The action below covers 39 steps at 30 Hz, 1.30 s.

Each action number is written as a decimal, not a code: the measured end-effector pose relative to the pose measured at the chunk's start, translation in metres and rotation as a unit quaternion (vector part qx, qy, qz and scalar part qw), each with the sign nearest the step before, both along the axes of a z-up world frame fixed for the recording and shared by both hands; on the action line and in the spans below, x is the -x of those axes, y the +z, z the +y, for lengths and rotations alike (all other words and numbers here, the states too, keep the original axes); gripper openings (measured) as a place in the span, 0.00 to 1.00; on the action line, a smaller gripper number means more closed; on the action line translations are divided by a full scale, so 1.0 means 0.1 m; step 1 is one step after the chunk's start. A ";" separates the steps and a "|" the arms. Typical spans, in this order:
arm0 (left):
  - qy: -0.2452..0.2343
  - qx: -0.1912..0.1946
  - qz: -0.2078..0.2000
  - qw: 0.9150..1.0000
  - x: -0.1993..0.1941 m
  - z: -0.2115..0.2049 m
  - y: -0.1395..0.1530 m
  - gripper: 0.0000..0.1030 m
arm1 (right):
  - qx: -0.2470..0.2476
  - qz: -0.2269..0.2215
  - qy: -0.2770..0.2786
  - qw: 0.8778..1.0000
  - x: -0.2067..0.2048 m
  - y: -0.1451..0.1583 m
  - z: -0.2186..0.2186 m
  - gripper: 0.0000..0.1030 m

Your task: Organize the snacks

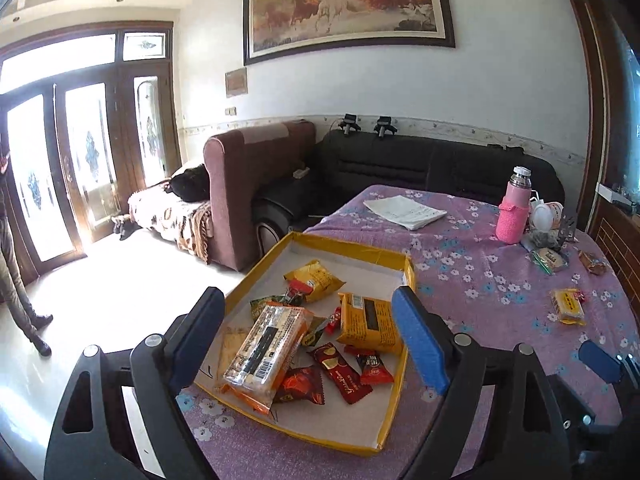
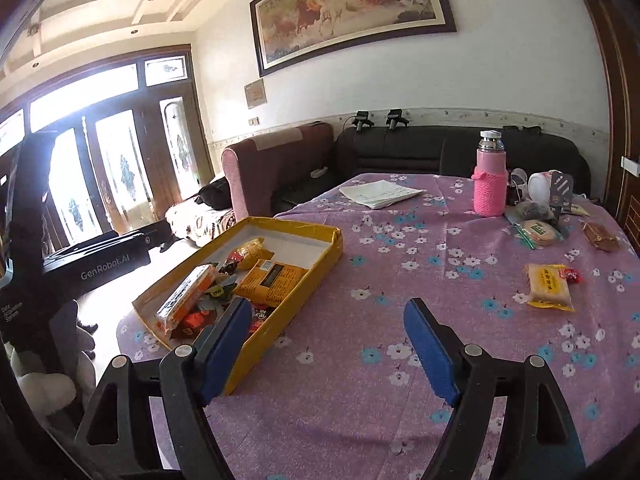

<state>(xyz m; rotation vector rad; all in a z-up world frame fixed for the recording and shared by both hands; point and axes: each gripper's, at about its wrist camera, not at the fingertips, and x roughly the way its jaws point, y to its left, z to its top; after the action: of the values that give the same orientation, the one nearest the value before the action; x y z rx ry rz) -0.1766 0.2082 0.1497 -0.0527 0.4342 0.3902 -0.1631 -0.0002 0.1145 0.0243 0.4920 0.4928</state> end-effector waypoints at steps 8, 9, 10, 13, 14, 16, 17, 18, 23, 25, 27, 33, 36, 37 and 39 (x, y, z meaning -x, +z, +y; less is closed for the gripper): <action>-0.001 -0.011 -0.034 0.999 0.14 -0.16 0.14 0.86 | 0.008 0.006 0.010 1.000 0.10 -0.13 0.09 0.78; -0.003 -0.012 -0.035 0.999 0.14 -0.17 0.13 0.86 | 0.012 0.002 0.011 1.000 0.13 -0.12 0.11 0.78; -0.004 -0.012 -0.037 0.999 0.14 -0.18 0.13 0.86 | 0.015 -0.001 0.011 1.000 0.14 -0.12 0.12 0.78; -0.009 -0.011 -0.039 0.999 0.15 -0.20 0.11 0.86 | 0.020 -0.002 0.014 1.000 0.17 -0.14 0.16 0.79; -0.010 -0.009 -0.042 0.999 0.16 -0.19 0.10 0.86 | 0.022 0.000 0.014 1.000 0.16 -0.15 0.17 0.79; -0.010 -0.009 -0.055 0.998 0.19 -0.19 0.09 0.86 | 0.023 0.004 0.015 1.000 0.15 -0.20 0.19 0.79; -0.007 -0.011 -0.061 0.998 0.21 -0.18 0.10 0.86 | 0.024 0.005 0.014 1.000 0.14 -0.23 0.20 0.79; -0.002 -0.013 -0.068 0.998 0.22 -0.16 0.11 0.86 | 0.025 0.009 0.014 1.000 0.12 -0.26 0.21 0.80; 0.024 -0.001 -0.135 0.990 0.44 -0.05 0.24 0.86 | 0.016 0.015 0.022 1.000 0.07 -0.29 0.27 0.80; 0.037 -0.005 -0.168 0.985 0.56 -0.03 0.29 0.97 | 0.019 -0.002 0.023 1.000 0.12 -0.27 0.29 0.80; 0.056 -0.015 -0.199 0.978 0.67 -0.02 0.32 1.00 | 0.027 -0.009 0.023 0.999 0.14 -0.27 0.31 0.81; 0.089 -0.015 -0.218 0.972 0.83 0.03 0.37 1.00 | 0.040 -0.011 0.040 0.998 0.15 -0.28 0.40 0.81; 0.084 -0.012 -0.181 0.980 0.70 0.08 0.31 1.00 | 0.053 -0.021 0.051 0.997 0.19 -0.27 0.47 0.81; 0.086 -0.012 -0.164 0.983 0.64 0.08 0.25 1.00 | 0.057 -0.024 0.055 0.997 0.21 -0.27 0.49 0.81; 0.087 -0.007 -0.137 0.987 0.54 0.11 0.15 1.00 | 0.066 -0.026 0.062 0.996 0.24 -0.27 0.53 0.81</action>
<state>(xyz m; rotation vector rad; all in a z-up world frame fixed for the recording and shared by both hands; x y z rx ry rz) -0.2309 0.2193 0.1651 -0.1287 0.1558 0.5496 -0.1874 0.0529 0.0875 -0.1457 0.4756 0.5800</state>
